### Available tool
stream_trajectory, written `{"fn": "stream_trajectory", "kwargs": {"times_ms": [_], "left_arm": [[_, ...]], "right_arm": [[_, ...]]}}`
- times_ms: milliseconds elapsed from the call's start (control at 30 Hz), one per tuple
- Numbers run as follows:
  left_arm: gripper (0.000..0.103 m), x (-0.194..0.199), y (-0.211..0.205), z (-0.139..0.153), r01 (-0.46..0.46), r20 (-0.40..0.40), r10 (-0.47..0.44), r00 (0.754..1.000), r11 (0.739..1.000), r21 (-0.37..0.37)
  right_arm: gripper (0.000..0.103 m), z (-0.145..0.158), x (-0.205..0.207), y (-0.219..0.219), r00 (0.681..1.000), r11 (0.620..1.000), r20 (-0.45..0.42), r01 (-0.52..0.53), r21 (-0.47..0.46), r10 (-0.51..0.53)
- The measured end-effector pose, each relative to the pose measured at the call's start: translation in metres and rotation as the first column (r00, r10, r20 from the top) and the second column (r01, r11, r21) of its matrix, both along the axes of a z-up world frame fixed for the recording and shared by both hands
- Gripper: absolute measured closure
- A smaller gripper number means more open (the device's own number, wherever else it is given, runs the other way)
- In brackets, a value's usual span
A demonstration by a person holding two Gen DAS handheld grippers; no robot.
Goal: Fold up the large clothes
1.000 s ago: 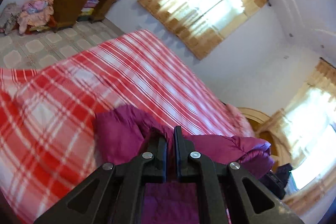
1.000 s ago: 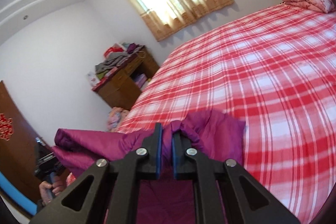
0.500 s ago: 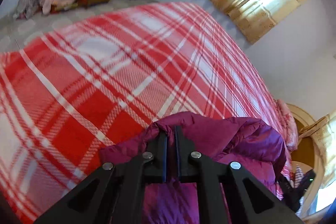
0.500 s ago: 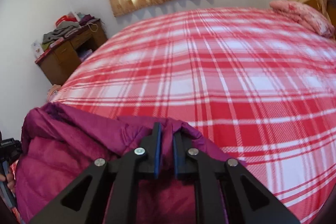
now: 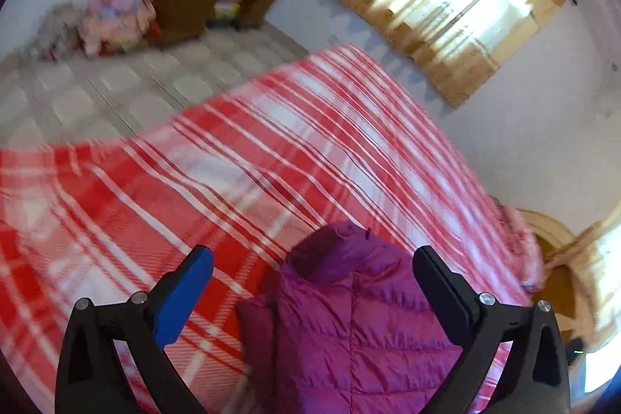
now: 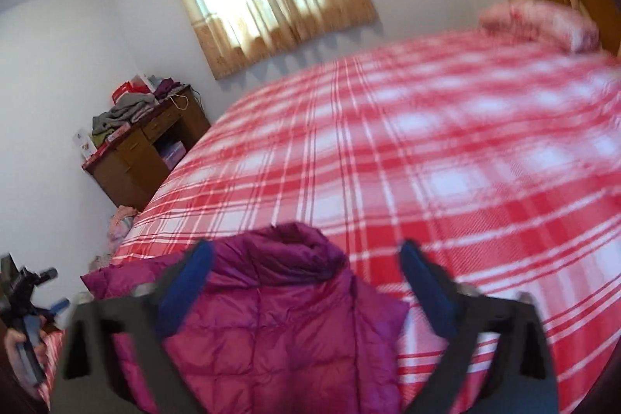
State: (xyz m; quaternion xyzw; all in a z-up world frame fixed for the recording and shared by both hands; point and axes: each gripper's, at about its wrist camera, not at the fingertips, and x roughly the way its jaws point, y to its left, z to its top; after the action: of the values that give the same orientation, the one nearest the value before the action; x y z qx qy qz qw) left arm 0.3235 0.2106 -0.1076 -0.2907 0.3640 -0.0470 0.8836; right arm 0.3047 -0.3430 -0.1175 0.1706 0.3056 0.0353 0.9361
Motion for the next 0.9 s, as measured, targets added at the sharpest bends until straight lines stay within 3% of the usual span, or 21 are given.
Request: {"fn": "stream_trajectory", "kwargs": {"times_ms": [33, 167, 267, 367, 400, 467, 533, 600, 667, 800, 900], "left_arm": [[0.001, -0.002, -0.008, 0.006, 0.005, 0.009, -0.006, 1.000, 0.999, 0.038], [0.001, 0.006, -0.067, 0.013, 0.113, 0.006, -0.116, 0.993, 0.975, 0.193], [0.001, 0.024, -0.112, 0.002, 0.151, -0.009, -0.154, 0.988, 0.951, 0.270], [0.001, 0.040, -0.151, -0.015, 0.208, -0.047, -0.203, 0.978, 0.924, 0.322], [0.001, 0.045, -0.163, -0.021, 0.224, -0.055, -0.218, 0.974, 0.914, 0.339], [0.001, 0.053, -0.179, -0.033, 0.231, -0.070, -0.221, 0.973, 0.892, 0.389], [0.001, 0.062, -0.187, -0.048, 0.220, -0.093, -0.200, 0.975, 0.864, 0.454], [0.001, 0.068, -0.189, -0.063, 0.218, -0.107, -0.190, 0.976, 0.863, 0.455], [0.001, 0.067, -0.188, -0.071, 0.209, -0.095, -0.186, 0.978, 0.874, 0.438], [0.001, 0.061, -0.193, -0.078, 0.187, -0.054, -0.183, 0.982, 0.871, 0.453], [0.001, 0.063, -0.193, -0.083, 0.176, -0.041, -0.177, 0.983, 0.876, 0.449]], "right_arm": [[0.040, 0.009, -0.002, 0.005, 1.000, 0.999, 0.001, -0.023, -0.025, 0.023], [0.042, 0.033, 0.002, 0.050, 0.992, 0.983, 0.008, -0.120, -0.137, 0.122], [0.042, 0.038, 0.016, 0.092, 0.980, 0.954, 0.007, -0.190, -0.233, 0.197], [0.045, 0.018, 0.043, 0.120, 0.972, 0.945, -0.046, -0.234, -0.230, 0.230], [0.050, 0.008, 0.052, 0.126, 0.968, 0.945, -0.075, -0.250, -0.211, 0.239], [0.069, -0.016, 0.073, 0.139, 0.958, 0.939, -0.152, -0.273, -0.208, 0.245], [0.070, -0.038, 0.083, 0.144, 0.957, 0.928, -0.193, -0.262, -0.266, 0.216], [0.070, -0.063, 0.088, 0.144, 0.958, 0.914, -0.213, -0.252, -0.319, 0.190], [0.071, -0.079, 0.088, 0.137, 0.955, 0.918, -0.226, -0.255, -0.304, 0.190], [0.071, -0.090, 0.084, 0.120, 0.964, 0.945, -0.199, -0.220, -0.241, 0.174], [0.071, -0.091, 0.086, 0.125, 0.965, 0.944, -0.203, -0.218, -0.249, 0.169]]}}
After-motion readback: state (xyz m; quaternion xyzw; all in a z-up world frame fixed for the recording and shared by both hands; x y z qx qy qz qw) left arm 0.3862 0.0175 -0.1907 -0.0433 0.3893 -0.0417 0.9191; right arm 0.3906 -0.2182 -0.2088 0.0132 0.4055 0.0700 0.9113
